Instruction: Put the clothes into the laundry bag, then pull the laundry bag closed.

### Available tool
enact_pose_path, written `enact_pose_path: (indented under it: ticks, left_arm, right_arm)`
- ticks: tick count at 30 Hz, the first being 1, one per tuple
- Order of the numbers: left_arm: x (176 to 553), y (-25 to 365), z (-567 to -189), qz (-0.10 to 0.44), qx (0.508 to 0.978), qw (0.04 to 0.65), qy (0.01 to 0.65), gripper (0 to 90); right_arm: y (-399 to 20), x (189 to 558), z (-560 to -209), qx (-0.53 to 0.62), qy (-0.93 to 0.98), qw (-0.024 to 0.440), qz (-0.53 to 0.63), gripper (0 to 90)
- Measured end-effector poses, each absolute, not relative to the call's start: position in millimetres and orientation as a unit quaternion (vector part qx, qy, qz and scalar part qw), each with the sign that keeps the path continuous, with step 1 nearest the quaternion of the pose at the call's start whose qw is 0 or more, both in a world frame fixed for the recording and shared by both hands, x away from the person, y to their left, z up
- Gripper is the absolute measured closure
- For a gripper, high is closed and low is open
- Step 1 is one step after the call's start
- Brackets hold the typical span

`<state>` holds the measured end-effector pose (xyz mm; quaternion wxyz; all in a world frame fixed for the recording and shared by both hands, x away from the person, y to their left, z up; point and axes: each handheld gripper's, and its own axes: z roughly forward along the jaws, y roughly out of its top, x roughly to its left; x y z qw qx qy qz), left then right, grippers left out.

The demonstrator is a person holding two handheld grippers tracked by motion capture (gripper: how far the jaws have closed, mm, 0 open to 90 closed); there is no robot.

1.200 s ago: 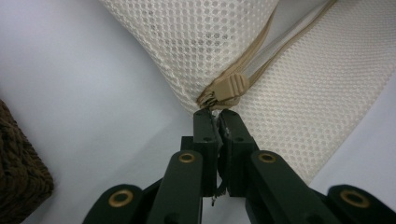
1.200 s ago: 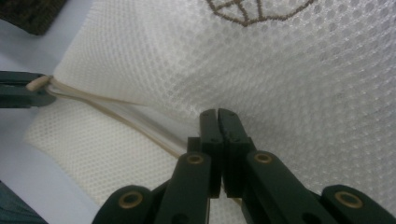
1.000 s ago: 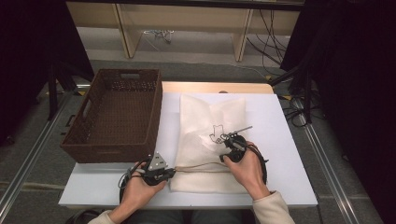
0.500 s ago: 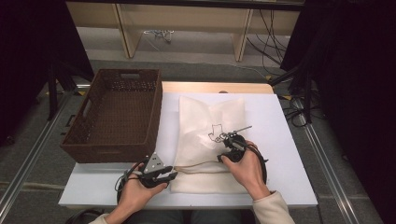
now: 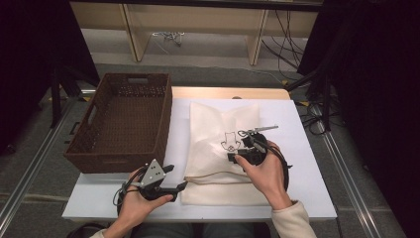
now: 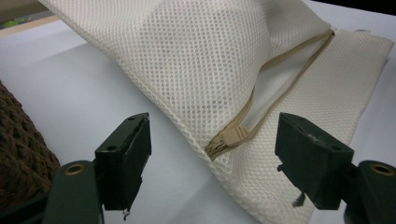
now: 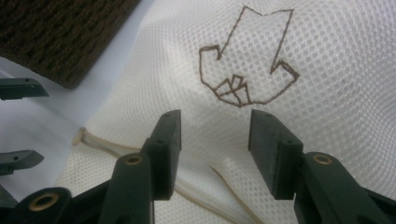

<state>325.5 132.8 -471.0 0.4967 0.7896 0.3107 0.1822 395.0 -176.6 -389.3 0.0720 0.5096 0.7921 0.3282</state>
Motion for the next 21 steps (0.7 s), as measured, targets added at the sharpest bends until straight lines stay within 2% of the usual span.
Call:
enact_pose_path:
  ticks: [7,12,21]
  left_arm:
    - [326.7,135.1,-469.6,0.194,0.786,0.498,0.311,24.5]
    - [327.4,132.1,-471.4,0.178,0.790,0.496,0.315,22.8]
    - [324.5,135.9,-475.1,0.152,0.797,0.489,0.321,20.8]
  right_arm:
    - [-176.5,393.6,-388.2,0.518,0.784,0.074,0.334,55.4]
    - [-172.9,390.0,-386.0,0.502,0.791,0.076,0.341,56.2]
    - [-149.6,387.8,-393.1,0.494,0.799,0.039,0.340,60.3]
